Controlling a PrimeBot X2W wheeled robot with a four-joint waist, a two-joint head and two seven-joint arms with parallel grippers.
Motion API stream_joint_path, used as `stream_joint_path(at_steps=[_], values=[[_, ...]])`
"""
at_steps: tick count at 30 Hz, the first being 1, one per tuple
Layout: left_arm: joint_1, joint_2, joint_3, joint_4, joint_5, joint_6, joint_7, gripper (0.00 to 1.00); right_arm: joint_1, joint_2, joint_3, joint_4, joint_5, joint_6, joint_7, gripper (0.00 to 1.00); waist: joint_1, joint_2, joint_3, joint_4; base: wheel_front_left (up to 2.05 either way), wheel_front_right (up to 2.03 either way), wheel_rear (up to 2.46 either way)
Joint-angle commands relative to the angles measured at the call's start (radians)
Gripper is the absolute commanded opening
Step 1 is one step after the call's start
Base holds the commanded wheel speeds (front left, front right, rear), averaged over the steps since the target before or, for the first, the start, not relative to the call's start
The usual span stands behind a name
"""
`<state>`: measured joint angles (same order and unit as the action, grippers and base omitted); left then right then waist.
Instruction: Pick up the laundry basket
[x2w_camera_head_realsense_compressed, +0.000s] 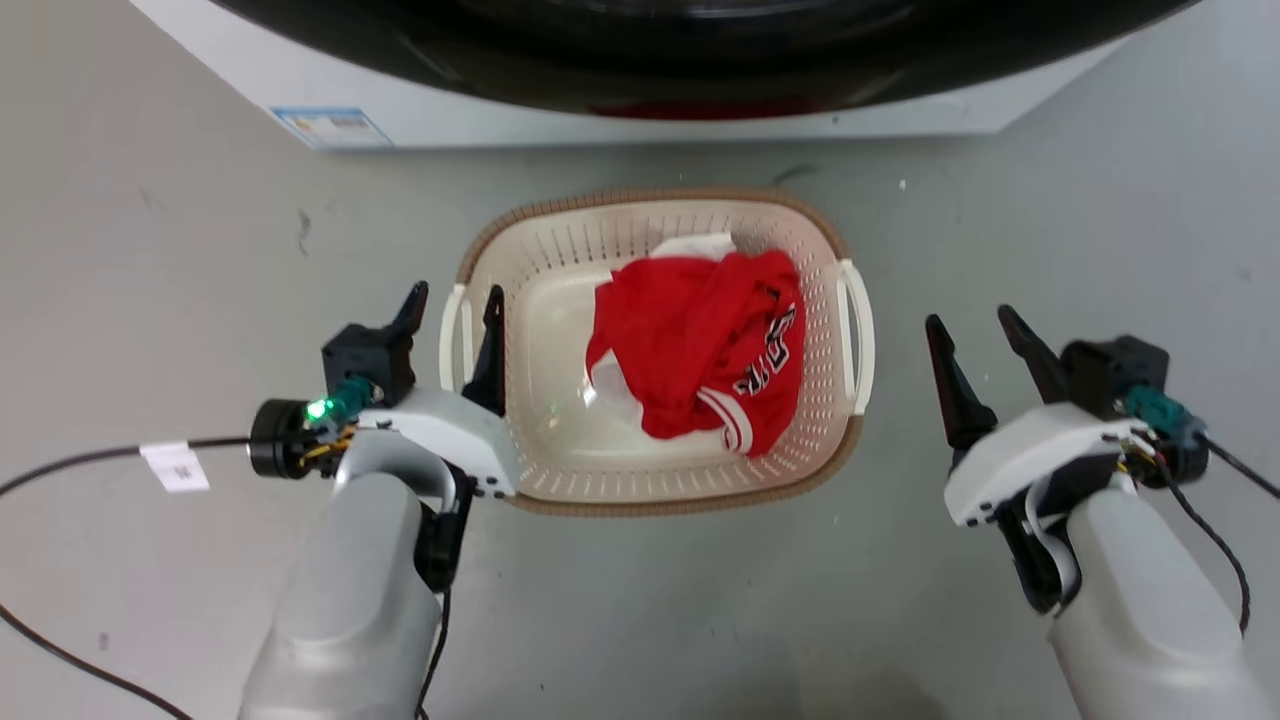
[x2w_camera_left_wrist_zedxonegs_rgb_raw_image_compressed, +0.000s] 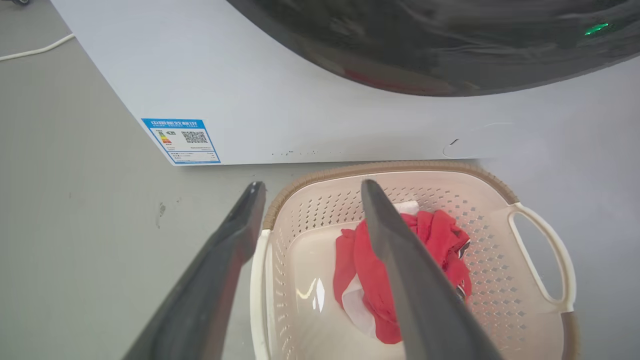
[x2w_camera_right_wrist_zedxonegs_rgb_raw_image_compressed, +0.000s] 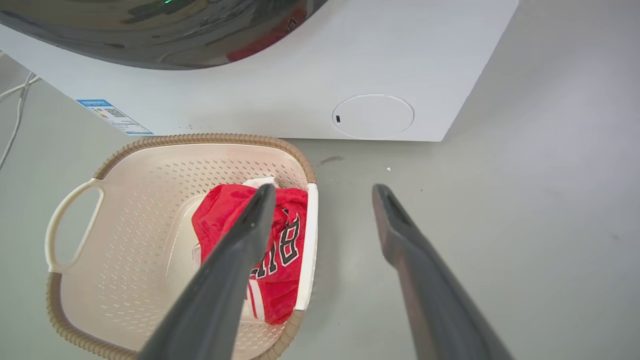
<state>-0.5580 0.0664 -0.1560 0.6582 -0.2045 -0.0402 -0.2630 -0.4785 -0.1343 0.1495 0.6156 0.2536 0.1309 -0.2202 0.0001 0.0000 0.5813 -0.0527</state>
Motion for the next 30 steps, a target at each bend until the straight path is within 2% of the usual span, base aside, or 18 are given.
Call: stream_joint_path(at_steps=[1, 8, 17, 22, 30], values=[[-0.032, 0.01, 0.005, 0.026, -0.001, -0.008, -0.002, 1.0, -0.041, -0.002, 0.017, 0.027, 0.014, 0.0, -0.008, 1.0, -0.0001, 0.0, 0.077, -0.01, 0.0, 0.0, 0.0], [-0.15, 0.04, 0.018, 0.211, -0.034, -0.05, 0.013, 1.0, -0.175, -0.007, 0.112, 0.192, 0.072, 0.0, -0.017, 1.0, -0.0001, 0.0, 0.156, -0.004, 0.0, 0.0, 0.0], [-0.27, 0.093, 0.001, 0.39, -0.063, -0.077, 0.124, 1.0, -0.324, 0.018, 0.249, 0.375, 0.18, 0.0, 0.015, 1.0, -0.0001, 0.0, 0.228, -0.013, 0.0, 0.0, 0.0], [-0.32, 0.108, -0.015, 0.45, -0.08, -0.085, 0.187, 1.0, -0.385, 0.029, 0.326, 0.434, 0.246, 0.0, 0.039, 1.0, -0.0001, 0.0, 0.268, -0.022, 0.0, 0.0, 0.0], [-0.38, 0.119, -0.041, 0.489, -0.1, -0.089, 0.191, 1.0, -0.459, 0.036, 0.435, 0.477, 0.341, 0.0, 0.061, 1.0, -0.0001, 0.0, 0.317, -0.038, 0.0, 0.0, 0.0]])
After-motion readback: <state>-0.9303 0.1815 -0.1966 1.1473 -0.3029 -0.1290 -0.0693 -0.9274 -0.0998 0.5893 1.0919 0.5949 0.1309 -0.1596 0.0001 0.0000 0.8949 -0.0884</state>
